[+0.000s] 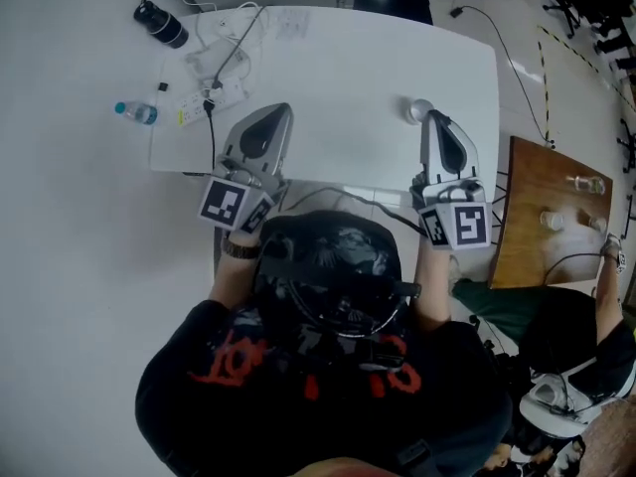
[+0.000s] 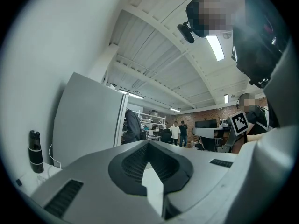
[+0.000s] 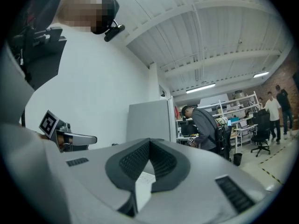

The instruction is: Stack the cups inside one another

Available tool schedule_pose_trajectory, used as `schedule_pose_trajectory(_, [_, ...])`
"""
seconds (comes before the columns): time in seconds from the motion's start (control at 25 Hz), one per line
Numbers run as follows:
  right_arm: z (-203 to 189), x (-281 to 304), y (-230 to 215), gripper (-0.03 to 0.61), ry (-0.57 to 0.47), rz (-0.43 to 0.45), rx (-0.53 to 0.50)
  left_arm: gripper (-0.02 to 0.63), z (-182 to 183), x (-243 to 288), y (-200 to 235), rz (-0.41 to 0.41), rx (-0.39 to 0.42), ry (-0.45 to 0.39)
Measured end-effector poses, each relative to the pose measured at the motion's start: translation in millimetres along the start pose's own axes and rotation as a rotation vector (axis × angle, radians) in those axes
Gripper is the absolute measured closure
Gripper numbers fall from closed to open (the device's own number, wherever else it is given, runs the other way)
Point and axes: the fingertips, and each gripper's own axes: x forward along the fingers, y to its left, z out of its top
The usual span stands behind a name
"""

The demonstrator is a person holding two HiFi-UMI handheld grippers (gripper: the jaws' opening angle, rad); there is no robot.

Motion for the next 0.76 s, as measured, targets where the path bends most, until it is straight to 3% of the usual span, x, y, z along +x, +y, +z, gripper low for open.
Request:
schedule_pose_trajectory(0.28, [-7, 18, 8, 0.574, 0.024, 0.027, 0.004, 0.611, -3, -13, 17, 0.057, -0.006, 0.002])
schedule_pose_trajectory(0.48, [-13, 32, 19, 0.574, 0.043, 0.101, 0.007, 0.611, -7, -20, 24, 0.130, 0.004, -0.028])
schedule_pose_trajectory(0.76, [-26, 49, 54, 0.574, 0.079, 0.190, 0.025, 0.611, -13, -36, 22, 0.164, -0.040, -0.029])
